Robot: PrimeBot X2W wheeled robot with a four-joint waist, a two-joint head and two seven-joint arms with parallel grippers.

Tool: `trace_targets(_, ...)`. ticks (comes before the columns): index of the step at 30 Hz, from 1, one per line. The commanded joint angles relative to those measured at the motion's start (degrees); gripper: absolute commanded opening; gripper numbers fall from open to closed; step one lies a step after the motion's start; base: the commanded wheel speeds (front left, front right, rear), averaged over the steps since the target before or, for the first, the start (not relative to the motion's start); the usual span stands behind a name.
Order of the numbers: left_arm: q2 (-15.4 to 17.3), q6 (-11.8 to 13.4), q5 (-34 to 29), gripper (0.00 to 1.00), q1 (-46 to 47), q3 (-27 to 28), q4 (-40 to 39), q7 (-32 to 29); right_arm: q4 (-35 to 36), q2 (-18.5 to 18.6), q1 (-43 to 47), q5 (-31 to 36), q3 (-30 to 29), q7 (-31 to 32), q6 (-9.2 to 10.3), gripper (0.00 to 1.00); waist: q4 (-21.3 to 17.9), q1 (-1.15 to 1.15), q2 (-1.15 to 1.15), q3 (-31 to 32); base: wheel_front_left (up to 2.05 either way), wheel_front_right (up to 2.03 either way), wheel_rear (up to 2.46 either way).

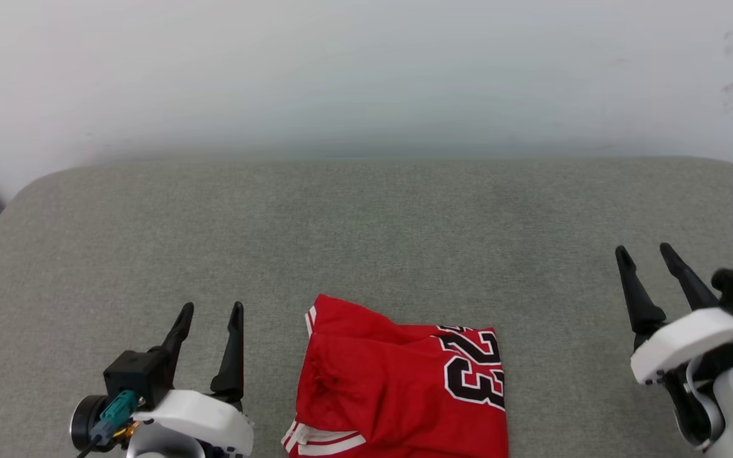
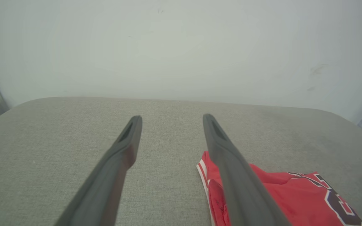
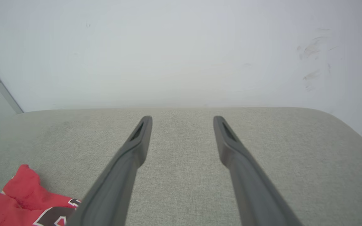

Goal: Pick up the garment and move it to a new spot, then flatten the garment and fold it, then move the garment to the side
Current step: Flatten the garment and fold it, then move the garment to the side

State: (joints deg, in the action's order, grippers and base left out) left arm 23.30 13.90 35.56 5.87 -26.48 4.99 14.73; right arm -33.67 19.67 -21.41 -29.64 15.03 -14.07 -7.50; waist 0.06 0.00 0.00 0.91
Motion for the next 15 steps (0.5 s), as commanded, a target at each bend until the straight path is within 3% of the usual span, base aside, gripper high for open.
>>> trace_targets(1, 0.37, 0.51, -0.21, 1.00, -1.04, 0.37, -0.41, 0.17, 2.23, -1.39, 2.65, 1.84, -2.31, -0.19, 0.02, 1.00, -0.75, 0.00, 0.00, 0.54, 0.00, 0.00, 0.00)
trace_targets(7, 1.50, 2.15, -0.63, 1.00, -3.69, 0.77, -1.82, -0.03, 18.35, -7.88, 15.24, 11.81, -12.91, 5.21, 0.02, 1.00, -1.72, 0.00, 0.00, 1.53, 0.00, 0.00, 0.00)
trace_targets(10, 2.08, 2.83, -0.62, 1.00, -4.81, 0.96, -2.45, -0.17, 27.11, -11.76, 21.45, 15.33, -15.44, 9.58, 0.02, 1.00, -1.79, 0.00, 0.00, 1.88, 0.00, 0.00, 0.00)
trace_targets(15, 2.56, 3.36, -0.21, 1.00, -6.43, 1.32, -2.88, -0.09, 37.91, -15.05, 28.73, 18.25, -17.04, 15.17, 0.02, 1.00, -1.83, 0.00, 0.00, 2.46, 0.00, 0.00, 0.00)
